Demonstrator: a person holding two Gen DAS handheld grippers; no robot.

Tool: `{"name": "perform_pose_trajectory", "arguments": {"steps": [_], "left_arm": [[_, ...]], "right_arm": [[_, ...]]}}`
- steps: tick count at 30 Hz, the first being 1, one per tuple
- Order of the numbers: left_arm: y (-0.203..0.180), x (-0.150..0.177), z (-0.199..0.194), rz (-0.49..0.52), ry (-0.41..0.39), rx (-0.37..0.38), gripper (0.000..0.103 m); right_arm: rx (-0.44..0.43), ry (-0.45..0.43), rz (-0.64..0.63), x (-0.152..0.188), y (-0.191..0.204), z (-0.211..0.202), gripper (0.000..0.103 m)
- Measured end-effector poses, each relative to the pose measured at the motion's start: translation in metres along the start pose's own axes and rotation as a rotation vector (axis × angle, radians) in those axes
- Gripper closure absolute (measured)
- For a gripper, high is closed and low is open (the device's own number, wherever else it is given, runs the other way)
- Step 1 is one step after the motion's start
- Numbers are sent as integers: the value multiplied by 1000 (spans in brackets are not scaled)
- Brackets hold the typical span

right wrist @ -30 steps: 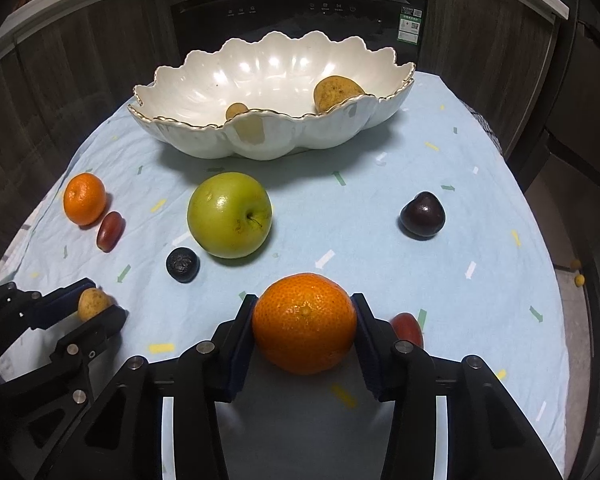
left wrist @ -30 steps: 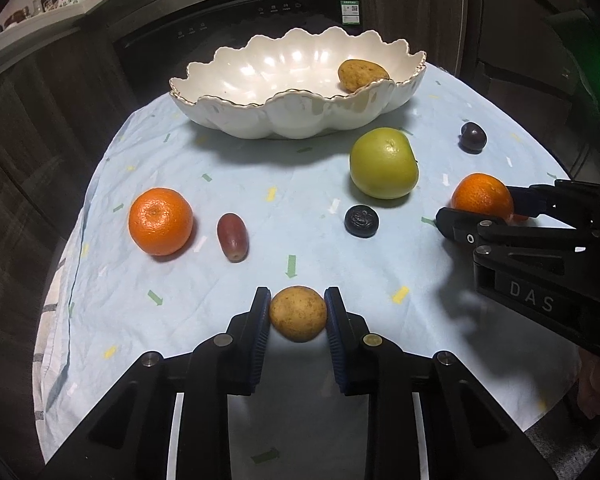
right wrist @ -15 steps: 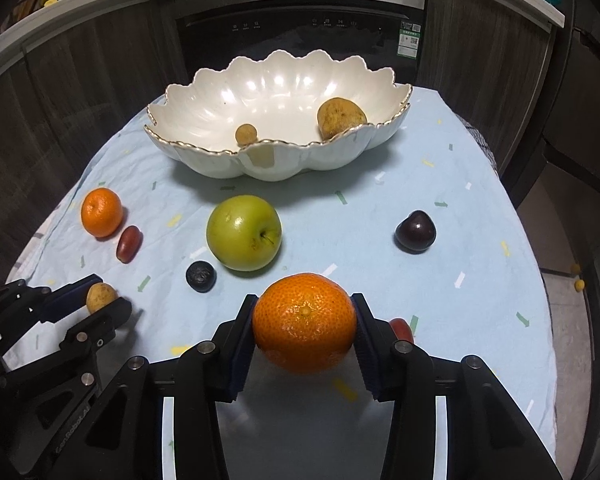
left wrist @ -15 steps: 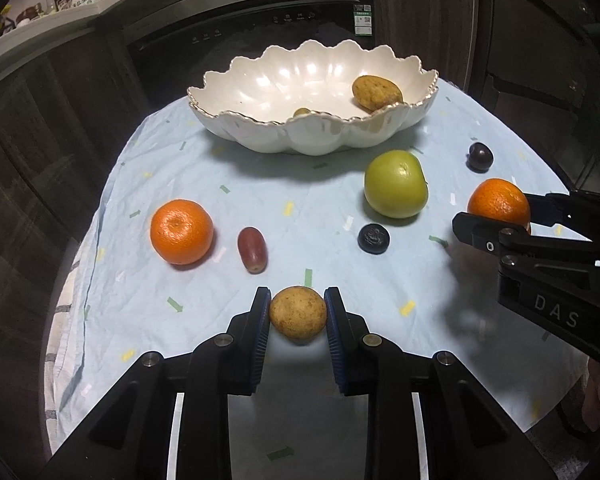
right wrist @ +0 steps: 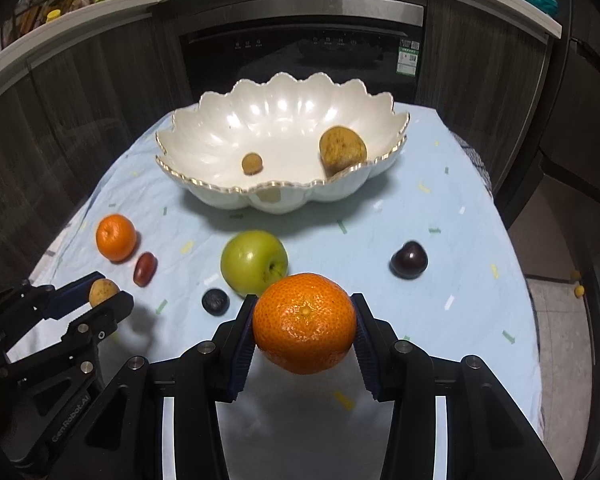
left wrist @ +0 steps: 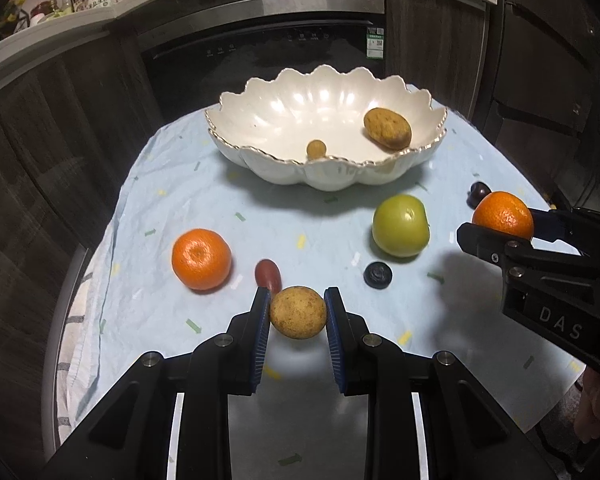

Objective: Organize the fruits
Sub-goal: 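Lift the brown fruit and mandarin and carry them toward the white bowl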

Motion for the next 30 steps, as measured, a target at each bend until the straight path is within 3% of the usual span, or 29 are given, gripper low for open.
{"name": "perform_pose_trajectory", "arguments": {"steps": [30], "left_arm": [[23, -72, -17, -40, -106, -1, 76]], "right_arm": [[-3, -121, 20, -82, -10, -21, 57]]}}
Point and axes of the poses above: each gripper's, at about its wrist camera, not at the fingertips, and z roughly the way its jaws point, y to its left, x to its underside, the point moved 2 cm from there along z, roughly the way its jaws point, and after that the axes turned 12 degrees about x, right-handed, at the moved point
